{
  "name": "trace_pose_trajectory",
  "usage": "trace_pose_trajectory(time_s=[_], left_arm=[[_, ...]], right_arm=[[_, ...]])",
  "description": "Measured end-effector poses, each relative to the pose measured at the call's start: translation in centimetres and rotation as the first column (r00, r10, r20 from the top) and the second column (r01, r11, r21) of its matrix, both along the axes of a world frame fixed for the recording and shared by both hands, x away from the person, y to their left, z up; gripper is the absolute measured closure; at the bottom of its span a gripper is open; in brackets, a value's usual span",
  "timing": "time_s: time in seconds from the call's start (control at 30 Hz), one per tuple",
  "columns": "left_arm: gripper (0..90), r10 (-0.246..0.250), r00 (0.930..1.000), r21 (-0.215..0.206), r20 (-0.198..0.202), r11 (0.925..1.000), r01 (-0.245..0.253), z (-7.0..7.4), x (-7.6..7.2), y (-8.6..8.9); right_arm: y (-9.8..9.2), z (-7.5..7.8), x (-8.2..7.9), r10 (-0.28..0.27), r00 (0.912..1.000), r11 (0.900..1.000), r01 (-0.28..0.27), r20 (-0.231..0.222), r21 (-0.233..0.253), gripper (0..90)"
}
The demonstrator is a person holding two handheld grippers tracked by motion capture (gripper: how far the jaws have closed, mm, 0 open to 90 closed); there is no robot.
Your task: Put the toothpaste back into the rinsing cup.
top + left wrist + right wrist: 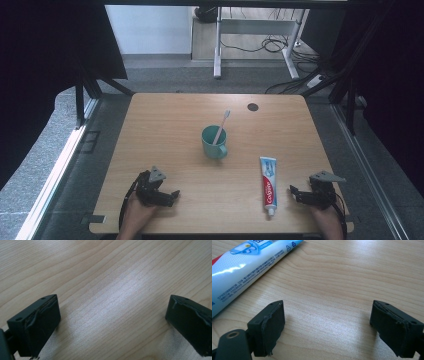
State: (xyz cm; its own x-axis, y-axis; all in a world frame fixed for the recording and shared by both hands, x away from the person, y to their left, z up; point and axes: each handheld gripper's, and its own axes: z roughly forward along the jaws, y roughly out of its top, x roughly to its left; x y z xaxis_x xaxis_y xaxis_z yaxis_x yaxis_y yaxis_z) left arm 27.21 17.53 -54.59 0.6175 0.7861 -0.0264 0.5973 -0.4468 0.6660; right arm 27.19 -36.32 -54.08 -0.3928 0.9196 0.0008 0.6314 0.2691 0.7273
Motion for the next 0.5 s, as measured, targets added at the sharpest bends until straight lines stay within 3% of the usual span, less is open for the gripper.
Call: trace_pose_trajectory(time_s=[0.5], left_arm=[[0.0, 0.014, 0.9999, 0.000, -0.001, 0.9999, -0.014, 0.01, -0.11, -0.05]], right_arm=[[-0.02, 0.01, 0.04, 0.011, 0.9999, 1.000, -0.011, -0.006, 0.004, 10.1]])
